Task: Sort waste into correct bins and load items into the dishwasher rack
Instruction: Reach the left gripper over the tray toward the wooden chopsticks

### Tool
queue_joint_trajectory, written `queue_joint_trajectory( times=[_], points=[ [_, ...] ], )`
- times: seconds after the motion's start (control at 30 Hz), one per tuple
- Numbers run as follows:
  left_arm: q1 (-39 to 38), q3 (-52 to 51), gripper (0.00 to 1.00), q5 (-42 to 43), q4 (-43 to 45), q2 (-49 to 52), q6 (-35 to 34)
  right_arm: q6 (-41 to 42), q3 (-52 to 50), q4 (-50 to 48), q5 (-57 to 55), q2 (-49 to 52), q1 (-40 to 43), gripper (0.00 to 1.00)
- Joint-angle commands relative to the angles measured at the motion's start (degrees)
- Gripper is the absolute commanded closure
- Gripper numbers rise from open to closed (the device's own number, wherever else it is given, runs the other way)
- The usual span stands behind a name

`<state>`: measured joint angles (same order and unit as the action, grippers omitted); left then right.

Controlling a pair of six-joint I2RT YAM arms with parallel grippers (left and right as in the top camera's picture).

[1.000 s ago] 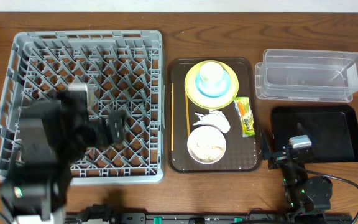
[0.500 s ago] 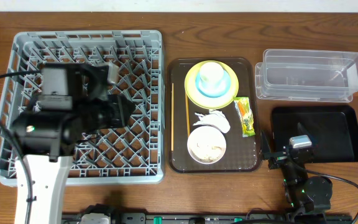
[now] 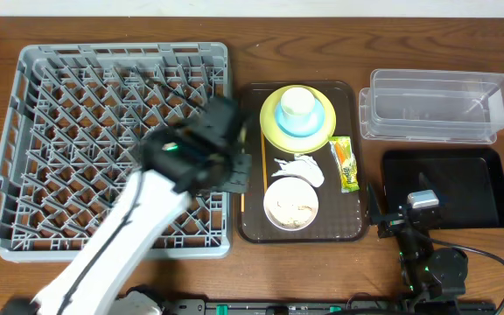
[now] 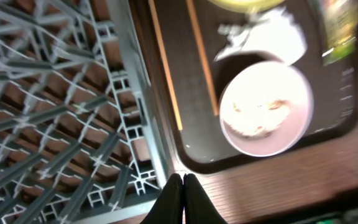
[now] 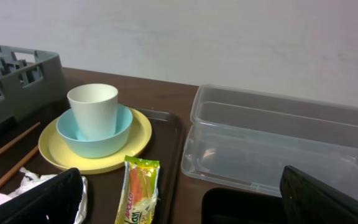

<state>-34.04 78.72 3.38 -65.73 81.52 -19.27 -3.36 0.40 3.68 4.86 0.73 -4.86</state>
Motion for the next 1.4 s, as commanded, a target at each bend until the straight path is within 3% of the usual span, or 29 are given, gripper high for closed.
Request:
queue_joint_trajectory(
  times=[0.0,0.3,0.63,0.87,1.1,1.23,1.37],
  points=[
    [-3.23,-1.64,0.94,-4.42,0.63,5.6,-2.27,0.72,-0.09,0.22,-0.35,-0.13,0.68,0.01],
    [-5.66,-1.64,0.94,-4.52,6.12,19.96,-2.27,0.72,-0.09,0.22,-0.35,-0.13,0.68,0.01],
    [-7.65,-1.64,0.94,-3.85,8.68,28.81,-2.49,0.72,-0.09,0.22,-0.35,-0.13,0.68,0.01],
    [-11.69,-1.64,0.94,-0.57,9.97,31.21,-2.47,0.72,-0.09,0.22,-0.35,-0.13,0.68,0.01],
    [-12.7,-1.62,0.94,8.0,14.05,31.19,-2.19,0.74,-0.09,0.22,-0.35,-0.13,0.68,0.01],
    [-12.63,-1.62,0.93,7.32,16.2,31.19,-1.81,0.72,-0.09,0.22,-0.35,-0.13,0.68,0.01],
    [-12.28,-1.07,0.88,0.22,16.35,31.17,-1.86,0.72,-0.09,0.22,-0.35,-0.13,0.68,0.01]
  ],
)
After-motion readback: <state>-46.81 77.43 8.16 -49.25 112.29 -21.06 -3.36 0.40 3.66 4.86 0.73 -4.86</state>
